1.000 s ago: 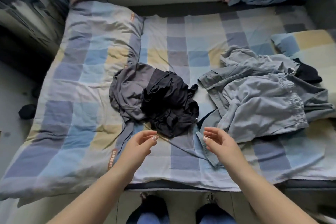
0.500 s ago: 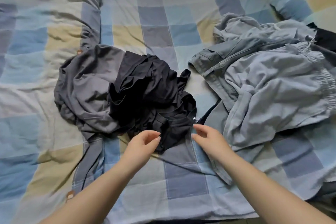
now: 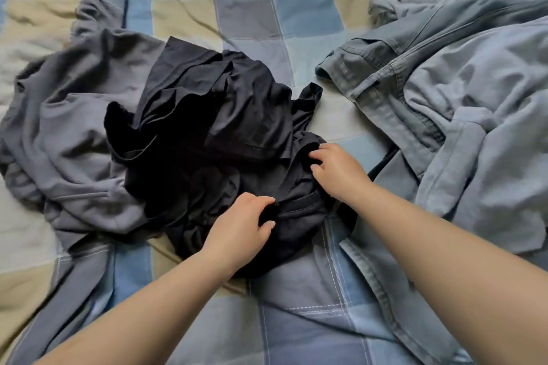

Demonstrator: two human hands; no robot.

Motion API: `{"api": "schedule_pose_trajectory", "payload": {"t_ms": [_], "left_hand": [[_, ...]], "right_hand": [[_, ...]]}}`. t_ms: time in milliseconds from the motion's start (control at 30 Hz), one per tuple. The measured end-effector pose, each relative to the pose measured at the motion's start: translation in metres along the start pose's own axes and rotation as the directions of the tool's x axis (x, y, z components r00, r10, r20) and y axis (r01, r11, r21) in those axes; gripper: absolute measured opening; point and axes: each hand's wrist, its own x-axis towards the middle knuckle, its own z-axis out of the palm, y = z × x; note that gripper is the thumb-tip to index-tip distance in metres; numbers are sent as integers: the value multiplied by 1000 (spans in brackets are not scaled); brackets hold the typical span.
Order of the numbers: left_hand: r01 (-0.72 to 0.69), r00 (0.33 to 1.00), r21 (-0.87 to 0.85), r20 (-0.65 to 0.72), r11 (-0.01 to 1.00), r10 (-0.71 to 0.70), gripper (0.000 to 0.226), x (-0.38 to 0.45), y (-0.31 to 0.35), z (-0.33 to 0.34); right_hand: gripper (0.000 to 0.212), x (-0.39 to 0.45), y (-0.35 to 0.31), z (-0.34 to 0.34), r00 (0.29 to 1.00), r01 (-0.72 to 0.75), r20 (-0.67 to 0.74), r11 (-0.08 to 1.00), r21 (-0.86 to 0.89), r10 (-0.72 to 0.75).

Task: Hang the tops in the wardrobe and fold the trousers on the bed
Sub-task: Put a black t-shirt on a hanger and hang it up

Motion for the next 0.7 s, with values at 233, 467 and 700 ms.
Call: {"api": "schedule_pose_trajectory", "payload": {"t_ms": [233, 467, 700], "left_hand": [[-88, 978, -33, -194, 996, 80, 25, -43, 21, -43], [-300, 919, 66, -249, 952, 306, 21, -108, 70, -158], [-404, 851, 144, -303, 903, 429, 27, -174, 134, -278]], "right_hand": [[36, -49, -5, -22, 999, 7, -45, 999, 38, -5], [56, -117, -65, -78, 919, 368, 161, 930, -21, -360], [43, -179, -141, -136, 845, 472, 384, 857, -207, -373]]}}
